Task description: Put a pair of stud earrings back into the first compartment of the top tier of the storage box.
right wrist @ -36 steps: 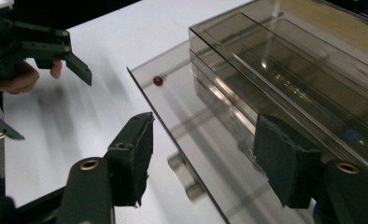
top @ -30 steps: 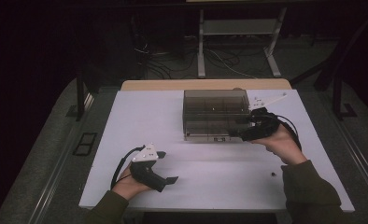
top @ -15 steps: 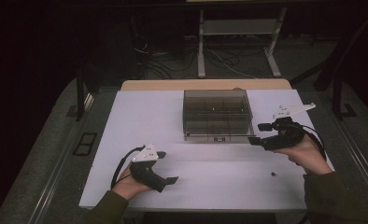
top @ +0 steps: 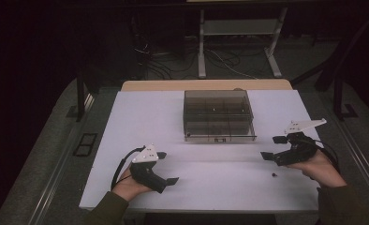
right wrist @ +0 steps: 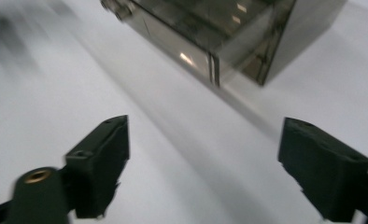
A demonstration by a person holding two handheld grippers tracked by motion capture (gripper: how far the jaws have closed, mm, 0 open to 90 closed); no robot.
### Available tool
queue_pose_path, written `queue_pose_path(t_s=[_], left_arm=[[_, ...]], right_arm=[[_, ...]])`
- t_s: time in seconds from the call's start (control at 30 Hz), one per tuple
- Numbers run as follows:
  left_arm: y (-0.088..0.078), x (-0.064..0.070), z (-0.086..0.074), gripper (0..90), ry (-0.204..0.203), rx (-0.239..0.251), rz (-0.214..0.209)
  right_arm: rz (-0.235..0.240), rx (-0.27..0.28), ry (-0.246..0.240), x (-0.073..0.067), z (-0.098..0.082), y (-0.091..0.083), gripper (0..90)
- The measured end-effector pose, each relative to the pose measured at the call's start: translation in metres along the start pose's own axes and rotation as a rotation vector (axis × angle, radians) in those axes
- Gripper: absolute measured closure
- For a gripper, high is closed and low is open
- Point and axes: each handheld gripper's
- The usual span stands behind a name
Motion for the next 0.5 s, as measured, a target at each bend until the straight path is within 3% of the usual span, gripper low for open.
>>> queue_pose_path(t_s=[0.2,0.5], left_arm=[[0.000,0.000,0.000,0.0,0.004,-0.003,0.000],[0.000,-0.001,0.000,0.0,0.007,-0.006,0.003]], right_arm=[[-0.021,-0.018,0.010,0.001,-0.017,-0.001,13.6],[-0.017,-0.042,0.003,-0.001,-0.033,-0.003,13.9]])
Point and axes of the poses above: each handheld gripper's, and its own axes: y roughly forward along the jaws, z roughly out of its top, x roughly to its right, and after that the axes turned 9 degrees about z, right-handed
